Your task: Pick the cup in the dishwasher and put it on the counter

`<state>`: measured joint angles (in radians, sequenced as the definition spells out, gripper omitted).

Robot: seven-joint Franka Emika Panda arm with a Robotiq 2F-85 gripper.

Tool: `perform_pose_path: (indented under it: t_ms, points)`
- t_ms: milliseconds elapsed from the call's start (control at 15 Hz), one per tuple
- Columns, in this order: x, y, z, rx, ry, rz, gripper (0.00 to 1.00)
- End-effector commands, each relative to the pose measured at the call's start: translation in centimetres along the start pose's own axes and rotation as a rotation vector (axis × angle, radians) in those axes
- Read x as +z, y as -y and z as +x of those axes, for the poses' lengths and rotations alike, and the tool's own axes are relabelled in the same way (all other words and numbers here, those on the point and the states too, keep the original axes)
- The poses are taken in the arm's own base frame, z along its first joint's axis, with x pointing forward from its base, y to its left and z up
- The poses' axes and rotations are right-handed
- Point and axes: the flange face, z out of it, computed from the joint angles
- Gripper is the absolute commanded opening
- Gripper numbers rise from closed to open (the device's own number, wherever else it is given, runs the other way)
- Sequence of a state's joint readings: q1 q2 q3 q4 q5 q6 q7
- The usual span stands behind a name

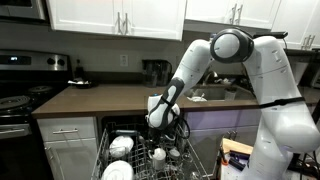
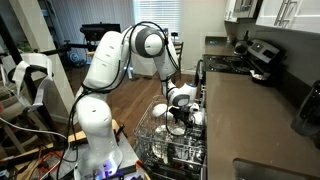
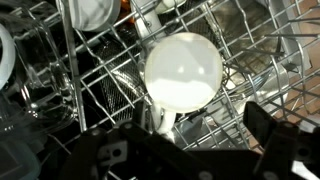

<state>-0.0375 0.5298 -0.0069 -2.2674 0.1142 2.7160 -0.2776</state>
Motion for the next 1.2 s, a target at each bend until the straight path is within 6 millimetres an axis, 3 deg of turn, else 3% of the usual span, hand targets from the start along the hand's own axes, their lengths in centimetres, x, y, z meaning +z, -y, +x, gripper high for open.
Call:
perform_pose_path:
  t_ms: [0, 333, 467, 533, 1133]
  points:
    - [1.4, 0.0, 1.0, 0.019, -0.063, -0.021, 1.00]
    - [3.0, -0.5, 1.8, 0.044, -0.118, -0.050, 1.00]
    - [3.6, -0.7, 2.1, 0.053, -0.126, -0.056, 0.85]
    - [3.8, -0.8, 2.2, 0.060, -0.130, -0.058, 0.67]
    - [3.9, -1.9, 2.8, 0.109, -0.137, -0.071, 0.08]
